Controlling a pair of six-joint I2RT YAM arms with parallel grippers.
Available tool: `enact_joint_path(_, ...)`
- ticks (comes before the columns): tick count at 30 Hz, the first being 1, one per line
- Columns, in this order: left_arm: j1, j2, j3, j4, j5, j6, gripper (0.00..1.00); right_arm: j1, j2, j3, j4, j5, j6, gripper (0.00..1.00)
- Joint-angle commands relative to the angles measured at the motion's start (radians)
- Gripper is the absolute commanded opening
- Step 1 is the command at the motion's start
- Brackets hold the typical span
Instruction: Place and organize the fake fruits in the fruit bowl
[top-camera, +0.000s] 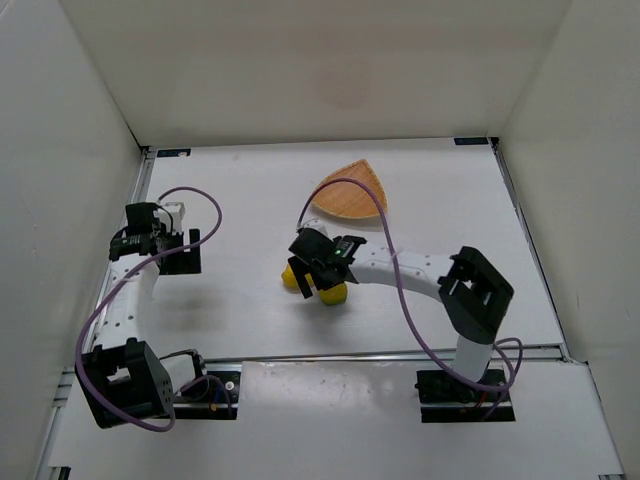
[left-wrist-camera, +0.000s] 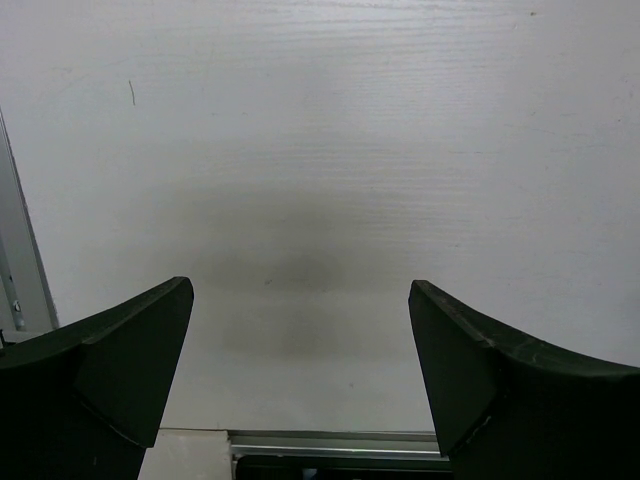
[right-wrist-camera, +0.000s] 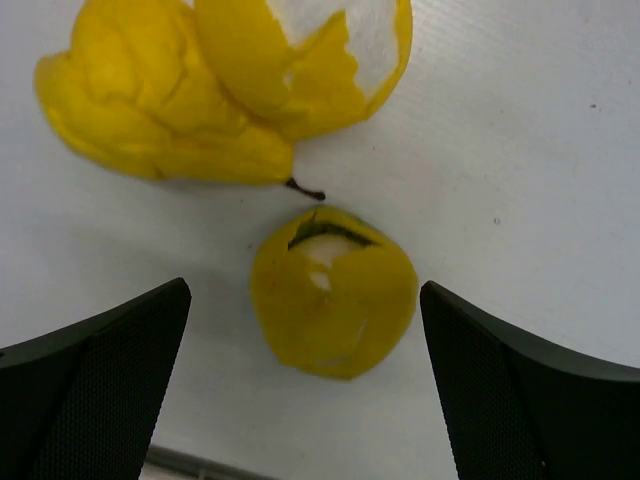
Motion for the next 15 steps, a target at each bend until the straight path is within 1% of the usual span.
enact_joint_path(1, -0.011, -0.034, -0.01, -0.004, -0.008, 0.011, 1.0, -0.005, 0.072, 0.126, -0.1, 0.106, 0.009, 1.0)
enact_joint_path(7, -0.052, -0.016, -0.01, -0.004, -0.017, 0.011, 1.0, -0.005, 0.132, 0.137, -0.109, 0.062, 0.029, 1.0)
enact_joint_path(11, -0.073, -0.016, 0.0, -0.004, -0.037, 0.011, 1.0, -0.015, 0.16, 0.137, -0.141, 0.042, 0.029, 0.94)
enact_joint_path(13, -0.084, -0.016, 0.0, -0.004, -0.048, 0.011, 1.0, -0.015, 0.16, 0.125, -0.141, 0.019, 0.029, 0.88)
enact_joint_path(14, -0.084, -0.016, 0.0, -0.004, -0.057, 0.011, 1.0, -0.024, 0.151, 0.112, -0.141, 0.0, 0.029, 0.78)
enact_joint_path(15, -0.084, -0.007, 0.0, -0.004, -0.057, 0.011, 1.0, -0.024, 0.15, 0.112, -0.141, 0.0, 0.029, 0.72)
